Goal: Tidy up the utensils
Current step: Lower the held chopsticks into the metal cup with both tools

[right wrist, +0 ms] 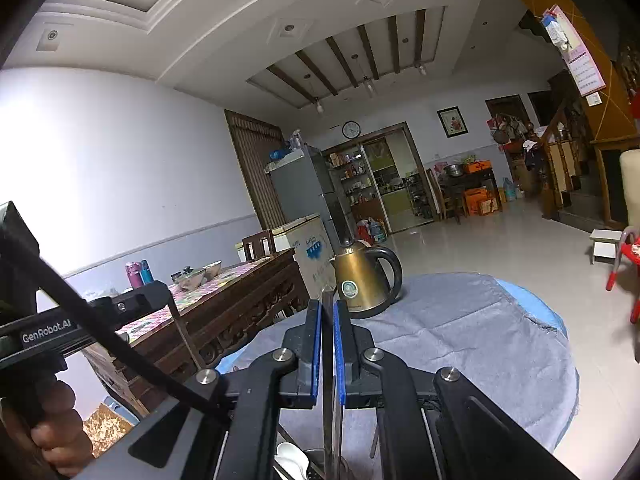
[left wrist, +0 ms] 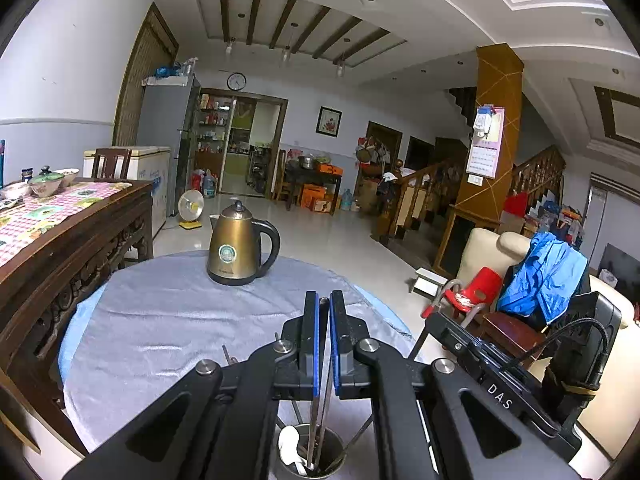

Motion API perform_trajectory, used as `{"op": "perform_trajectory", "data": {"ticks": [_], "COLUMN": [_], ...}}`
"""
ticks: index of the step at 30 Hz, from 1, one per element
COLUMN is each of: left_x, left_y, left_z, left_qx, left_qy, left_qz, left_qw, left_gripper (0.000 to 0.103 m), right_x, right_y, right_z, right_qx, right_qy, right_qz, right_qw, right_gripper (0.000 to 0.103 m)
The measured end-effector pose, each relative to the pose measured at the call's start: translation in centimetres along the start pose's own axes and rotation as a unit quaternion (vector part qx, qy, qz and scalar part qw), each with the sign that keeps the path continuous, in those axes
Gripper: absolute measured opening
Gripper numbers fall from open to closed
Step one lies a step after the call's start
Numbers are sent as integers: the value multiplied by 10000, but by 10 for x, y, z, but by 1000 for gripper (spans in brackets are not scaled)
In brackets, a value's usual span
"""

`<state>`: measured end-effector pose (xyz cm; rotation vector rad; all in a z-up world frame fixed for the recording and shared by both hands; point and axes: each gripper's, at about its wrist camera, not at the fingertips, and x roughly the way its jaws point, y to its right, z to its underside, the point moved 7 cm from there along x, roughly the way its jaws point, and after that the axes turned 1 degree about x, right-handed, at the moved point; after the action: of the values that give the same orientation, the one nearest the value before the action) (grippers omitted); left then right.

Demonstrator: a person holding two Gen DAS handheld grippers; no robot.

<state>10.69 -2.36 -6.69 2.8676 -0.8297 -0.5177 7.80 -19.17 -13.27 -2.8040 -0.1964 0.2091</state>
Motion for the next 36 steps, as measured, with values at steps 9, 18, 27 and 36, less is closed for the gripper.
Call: {"op": "perform_trajectory", "data": {"ticks": [9,18,27,36], "left_x": [1,10,21,21], "left_y": [-1,-6,-10,-8], "left_z": [2,10,20,20], "left_qx": [-18,-58,-109,-102], "left_qy": [-107,-278,-501,-514], "left_qz": [42,-17,-183,-213], "left_qw": [9999,9996,9985,9984], "left_gripper": [5,5,5,5], "right_x": [3,9,18,16], "right_y": [0,1,6,6], "right_z": [5,13,21,25], "right_qx": [6,-30,40,37], "right_qy": [-72,-198,-358,-360], "right_qz": [-44,-45,-47,-45], "right_qw": [10000,9998,9993,9993], "right_gripper": [7,7,7,7]}}
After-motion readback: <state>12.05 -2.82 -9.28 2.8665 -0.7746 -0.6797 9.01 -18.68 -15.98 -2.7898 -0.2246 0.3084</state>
